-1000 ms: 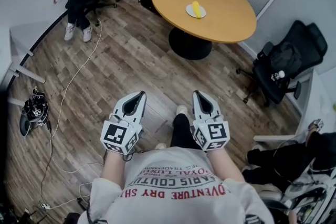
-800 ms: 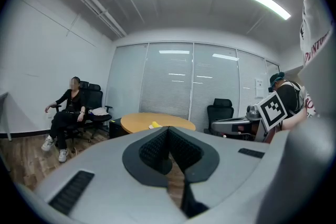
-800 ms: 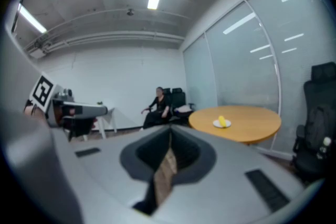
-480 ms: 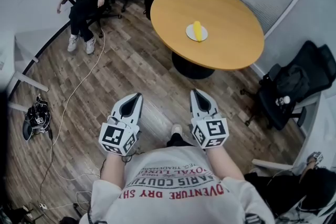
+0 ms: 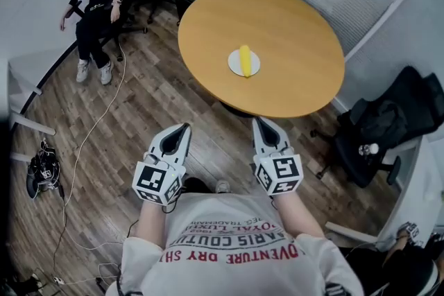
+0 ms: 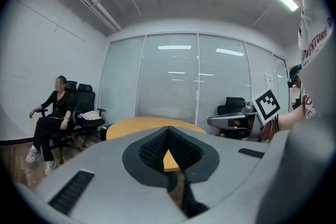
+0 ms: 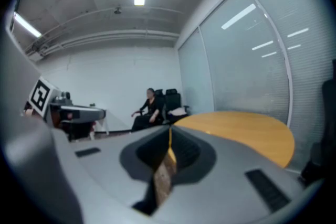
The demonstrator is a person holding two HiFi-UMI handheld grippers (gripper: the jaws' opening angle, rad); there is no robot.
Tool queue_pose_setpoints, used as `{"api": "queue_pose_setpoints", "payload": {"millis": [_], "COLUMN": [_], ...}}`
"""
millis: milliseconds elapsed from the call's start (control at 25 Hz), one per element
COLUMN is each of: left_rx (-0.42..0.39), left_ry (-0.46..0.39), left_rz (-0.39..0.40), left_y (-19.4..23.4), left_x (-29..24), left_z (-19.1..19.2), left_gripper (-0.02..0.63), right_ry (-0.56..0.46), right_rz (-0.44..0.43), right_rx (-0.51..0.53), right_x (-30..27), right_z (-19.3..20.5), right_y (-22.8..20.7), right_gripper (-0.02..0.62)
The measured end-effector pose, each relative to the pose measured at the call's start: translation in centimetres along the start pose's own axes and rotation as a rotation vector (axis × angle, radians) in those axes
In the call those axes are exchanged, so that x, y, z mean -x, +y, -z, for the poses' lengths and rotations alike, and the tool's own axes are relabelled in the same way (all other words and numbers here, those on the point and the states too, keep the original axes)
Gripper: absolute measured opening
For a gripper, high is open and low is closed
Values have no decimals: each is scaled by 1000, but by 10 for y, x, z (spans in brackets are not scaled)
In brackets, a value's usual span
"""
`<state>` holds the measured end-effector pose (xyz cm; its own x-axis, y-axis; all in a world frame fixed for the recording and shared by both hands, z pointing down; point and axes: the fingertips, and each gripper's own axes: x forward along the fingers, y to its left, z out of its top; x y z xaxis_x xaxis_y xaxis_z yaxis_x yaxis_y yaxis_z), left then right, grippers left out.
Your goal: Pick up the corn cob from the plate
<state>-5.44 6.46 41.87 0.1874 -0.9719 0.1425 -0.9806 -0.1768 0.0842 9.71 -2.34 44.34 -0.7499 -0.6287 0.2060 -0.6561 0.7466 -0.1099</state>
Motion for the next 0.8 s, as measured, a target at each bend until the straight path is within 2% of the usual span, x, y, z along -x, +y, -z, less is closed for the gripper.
{"api": "queue_pose_setpoints", "payload": {"millis": [160,360,800], "left_rx": [44,43,-14], "left_ry": [16,23,46], "left_rz": [1,64,321], "left_y": [25,65,160], "left_x": [-30,-86,-237], "left_z": [6,4,-34], "left_gripper": [35,35,35], "right_ry": [28,44,35], "right_rz": [28,91,332], "right_rx": [-18,-45,-106], "right_x": [-25,-75,-195], "right_z": [4,5,-24], "right_y": [-18,-41,-96], "right_gripper": [29,29,29]}}
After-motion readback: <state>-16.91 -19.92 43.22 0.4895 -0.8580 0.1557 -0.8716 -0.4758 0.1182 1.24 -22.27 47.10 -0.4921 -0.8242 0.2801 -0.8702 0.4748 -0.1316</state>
